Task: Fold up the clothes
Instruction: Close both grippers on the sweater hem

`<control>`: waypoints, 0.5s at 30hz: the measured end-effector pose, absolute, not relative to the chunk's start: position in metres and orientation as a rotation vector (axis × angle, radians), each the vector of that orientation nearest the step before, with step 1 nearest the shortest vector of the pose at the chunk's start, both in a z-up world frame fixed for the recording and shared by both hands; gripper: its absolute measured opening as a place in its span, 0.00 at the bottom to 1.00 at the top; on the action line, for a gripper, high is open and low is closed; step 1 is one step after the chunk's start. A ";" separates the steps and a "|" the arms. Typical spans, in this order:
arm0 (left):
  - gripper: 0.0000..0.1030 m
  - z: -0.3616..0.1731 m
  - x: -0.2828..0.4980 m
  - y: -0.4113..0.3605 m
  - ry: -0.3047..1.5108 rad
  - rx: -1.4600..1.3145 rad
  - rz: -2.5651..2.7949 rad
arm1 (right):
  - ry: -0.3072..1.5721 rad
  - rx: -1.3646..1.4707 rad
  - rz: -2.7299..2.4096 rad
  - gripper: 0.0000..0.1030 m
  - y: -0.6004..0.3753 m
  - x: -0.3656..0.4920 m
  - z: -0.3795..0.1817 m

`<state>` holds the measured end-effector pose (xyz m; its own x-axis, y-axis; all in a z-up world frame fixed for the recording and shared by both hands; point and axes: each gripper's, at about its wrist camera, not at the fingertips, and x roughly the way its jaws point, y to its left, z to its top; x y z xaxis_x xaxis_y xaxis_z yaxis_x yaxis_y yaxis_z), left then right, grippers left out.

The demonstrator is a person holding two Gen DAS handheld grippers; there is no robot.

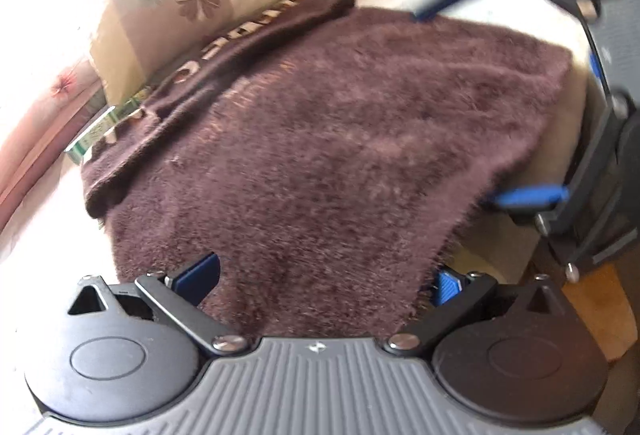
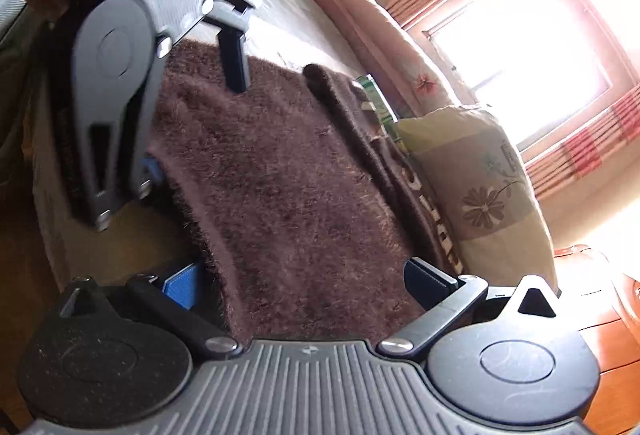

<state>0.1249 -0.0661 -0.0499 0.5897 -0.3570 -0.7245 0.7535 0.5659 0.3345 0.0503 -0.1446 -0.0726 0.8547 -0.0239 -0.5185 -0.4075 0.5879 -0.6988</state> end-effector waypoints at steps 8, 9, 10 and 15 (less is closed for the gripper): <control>0.99 -0.058 0.111 -0.058 0.536 0.887 -0.625 | 0.577 -0.876 0.208 1.00 -0.153 0.060 -0.087; 0.99 -0.059 0.108 -0.054 0.513 0.908 -0.613 | 0.582 -0.884 0.184 1.00 -0.160 0.061 -0.088; 0.99 -0.059 0.106 -0.051 0.502 0.922 -0.601 | 0.585 -0.887 0.168 1.00 -0.167 0.062 -0.089; 0.99 -0.064 0.098 -0.050 0.425 1.038 -0.541 | 0.626 -0.926 0.065 1.00 -0.196 0.056 -0.093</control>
